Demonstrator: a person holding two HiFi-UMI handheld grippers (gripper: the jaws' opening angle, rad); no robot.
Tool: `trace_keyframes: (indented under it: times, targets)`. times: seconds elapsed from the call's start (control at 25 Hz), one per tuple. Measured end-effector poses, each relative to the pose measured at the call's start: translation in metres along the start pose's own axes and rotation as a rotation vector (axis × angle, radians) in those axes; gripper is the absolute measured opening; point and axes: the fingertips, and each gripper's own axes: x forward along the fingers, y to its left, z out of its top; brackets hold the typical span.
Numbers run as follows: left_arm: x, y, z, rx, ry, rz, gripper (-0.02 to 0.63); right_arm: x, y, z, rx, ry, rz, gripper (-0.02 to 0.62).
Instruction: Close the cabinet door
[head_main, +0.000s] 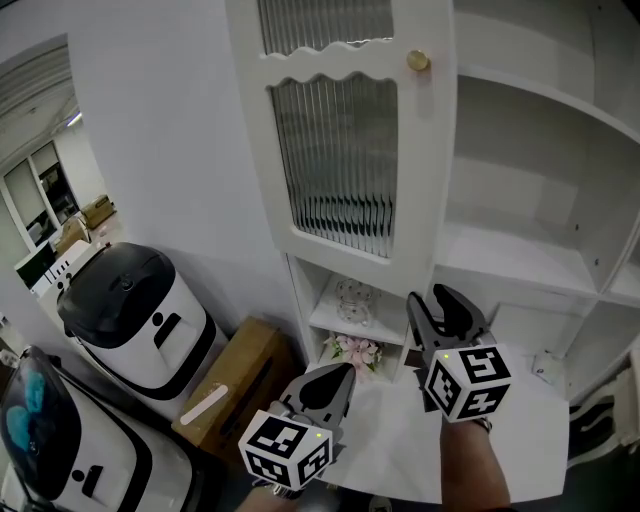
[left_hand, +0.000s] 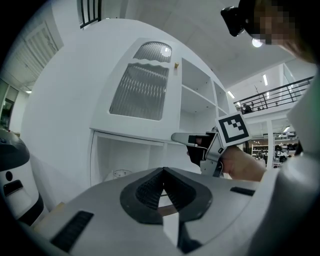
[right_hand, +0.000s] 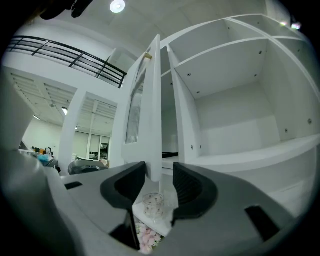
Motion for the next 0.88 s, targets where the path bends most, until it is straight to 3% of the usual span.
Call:
trace_keyframes:
  times: [0.88]
  targets:
    - [0.032, 0.013, 0.001, -0.005, 0.016, -0.032, 0.005, 0.035, -0.035, -0.001, -0.082, 0.026, -0.088, 0.17]
